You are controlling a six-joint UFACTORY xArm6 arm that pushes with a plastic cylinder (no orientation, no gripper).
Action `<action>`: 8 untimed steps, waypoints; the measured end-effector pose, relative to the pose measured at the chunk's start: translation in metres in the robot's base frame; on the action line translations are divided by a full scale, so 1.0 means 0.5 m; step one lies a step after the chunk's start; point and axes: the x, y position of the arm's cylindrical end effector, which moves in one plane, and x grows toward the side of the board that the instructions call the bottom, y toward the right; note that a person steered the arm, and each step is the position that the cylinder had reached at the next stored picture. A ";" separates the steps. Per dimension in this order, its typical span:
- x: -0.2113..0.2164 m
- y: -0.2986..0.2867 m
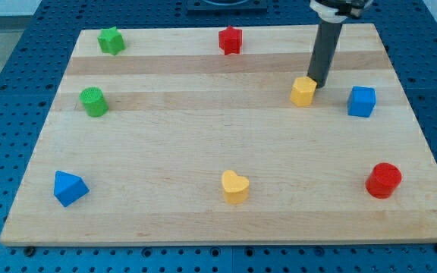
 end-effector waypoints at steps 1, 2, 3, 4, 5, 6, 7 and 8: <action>0.037 -0.028; 0.063 -0.094; 0.085 -0.155; 0.120 -0.197; 0.150 -0.236; 0.177 -0.267; 0.201 -0.295; 0.222 -0.306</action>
